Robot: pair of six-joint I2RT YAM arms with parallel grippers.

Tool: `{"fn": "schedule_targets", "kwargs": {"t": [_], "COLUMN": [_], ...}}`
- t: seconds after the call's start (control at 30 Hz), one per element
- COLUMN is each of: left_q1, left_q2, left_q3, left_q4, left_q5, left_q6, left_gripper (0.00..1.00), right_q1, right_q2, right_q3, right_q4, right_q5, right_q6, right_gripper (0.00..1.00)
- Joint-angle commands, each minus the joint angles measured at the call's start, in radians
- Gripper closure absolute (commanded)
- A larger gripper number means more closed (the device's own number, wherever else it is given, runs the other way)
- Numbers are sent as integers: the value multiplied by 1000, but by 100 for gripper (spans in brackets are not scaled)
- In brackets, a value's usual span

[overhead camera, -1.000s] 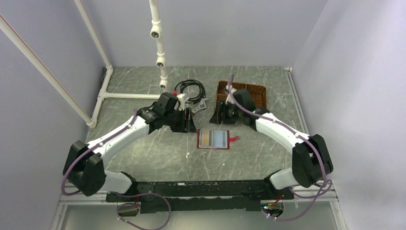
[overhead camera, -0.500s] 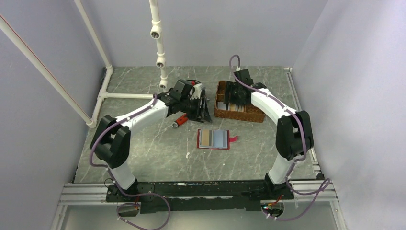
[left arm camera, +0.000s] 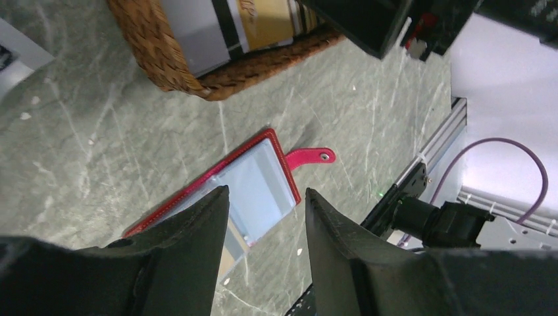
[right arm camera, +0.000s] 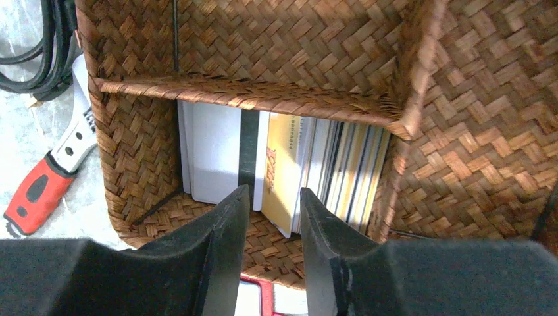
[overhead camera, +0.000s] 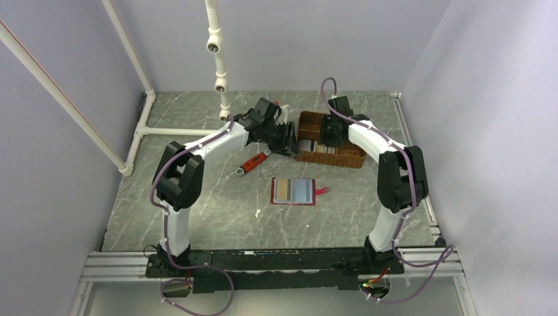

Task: Put the credit cards into the card holder
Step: Turn over the card slot in the card holder, then pick up the credit card from the storage box.

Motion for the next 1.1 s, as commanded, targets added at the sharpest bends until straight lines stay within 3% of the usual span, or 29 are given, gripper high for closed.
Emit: {"fn": "schedule_targets", "kwargs": {"t": [0.0, 0.23, 0.63, 1.07], "left_q1": [35, 69, 70, 70], "left_q2": [29, 101, 117, 123], "left_q3": [75, 127, 129, 133], "left_q4": [-32, -24, -3, -15], "left_q5": [-64, -25, 19, 29], "left_q6": [-7, -7, -3, 9], "left_gripper": [48, 50, 51, 51], "right_q1": [6, 7, -6, -33], "right_q2": [19, 68, -23, 57], "right_q3": [2, 26, 14, 43], "right_q4": [61, 53, 32, 54], "right_q5": [-47, -35, 8, -37], "right_q6": [-9, -1, -26, -9], "right_gripper": [64, 67, 65, 68]}}
